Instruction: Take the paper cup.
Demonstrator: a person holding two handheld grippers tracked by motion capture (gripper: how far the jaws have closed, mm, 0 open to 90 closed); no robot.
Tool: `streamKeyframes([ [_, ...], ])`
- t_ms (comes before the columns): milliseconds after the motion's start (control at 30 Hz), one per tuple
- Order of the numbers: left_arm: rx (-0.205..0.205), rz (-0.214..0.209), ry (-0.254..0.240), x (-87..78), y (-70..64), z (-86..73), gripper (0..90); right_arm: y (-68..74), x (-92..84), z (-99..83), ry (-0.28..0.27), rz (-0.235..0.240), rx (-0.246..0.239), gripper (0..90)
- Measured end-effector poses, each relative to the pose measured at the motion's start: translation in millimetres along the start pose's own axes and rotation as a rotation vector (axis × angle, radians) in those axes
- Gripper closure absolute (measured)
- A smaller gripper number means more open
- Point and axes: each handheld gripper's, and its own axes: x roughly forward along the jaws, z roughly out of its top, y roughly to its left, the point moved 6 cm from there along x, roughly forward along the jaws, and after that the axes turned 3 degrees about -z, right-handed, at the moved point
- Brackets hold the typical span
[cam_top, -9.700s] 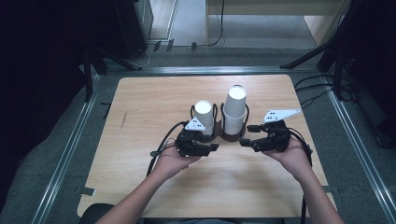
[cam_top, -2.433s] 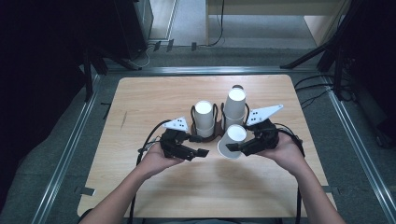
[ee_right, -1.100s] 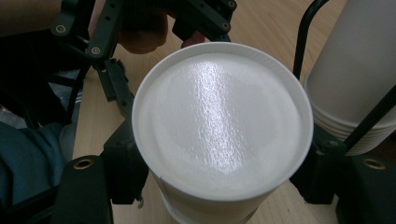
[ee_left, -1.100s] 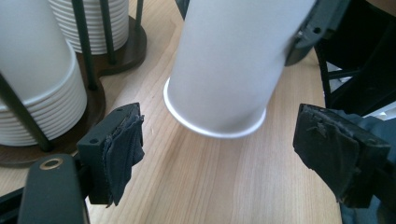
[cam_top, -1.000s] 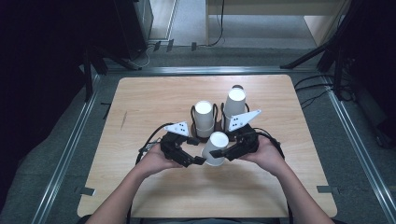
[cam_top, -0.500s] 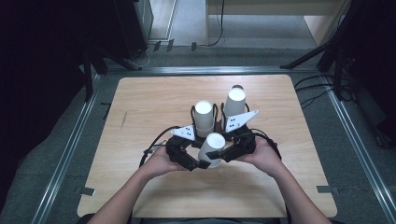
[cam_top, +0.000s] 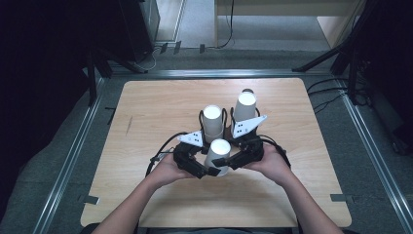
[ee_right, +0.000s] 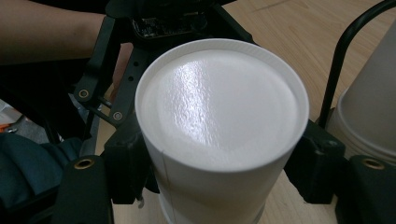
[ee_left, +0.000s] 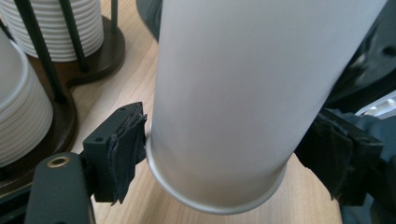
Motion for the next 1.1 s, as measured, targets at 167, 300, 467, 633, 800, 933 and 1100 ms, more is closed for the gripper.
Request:
streamKeyframes([
  [167,-0.008,-0.025,-0.039,-2.4,-1.2,2.1,20.0,-0.2,0.0,0.6,-0.009,0.005,0.004,31.6],
  [300,-0.005,-0.026,-0.043,-1.6,-2.0,2.1,17.6,-0.7,-0.8,1.6,-0.021,0.008,0.006,31.7],
  [467,-0.001,-0.02,-0.059,-3.4,-1.7,3.3,21.7,0.5,-0.4,2.6,-0.026,0.015,0.012,31.7],
  [633,0.014,-0.022,-0.056,-4.7,-2.3,3.2,25.2,0.6,-0.3,3.0,-0.031,0.021,0.018,32.1],
  [800,0.034,-0.014,-0.054,-6.2,-3.9,4.7,28.2,1.0,-0.1,2.7,-0.029,0.023,0.018,32.1],
  [933,0.037,-0.012,-0.055,-7.2,-3.6,5.5,29.6,0.4,-1.1,3.6,-0.04,0.023,0.014,32.1],
  [1100,0.032,-0.011,-0.052,-7.6,-3.4,5.5,30.5,-0.3,-1.2,4.1,-0.05,0.025,0.028,30.8],
])
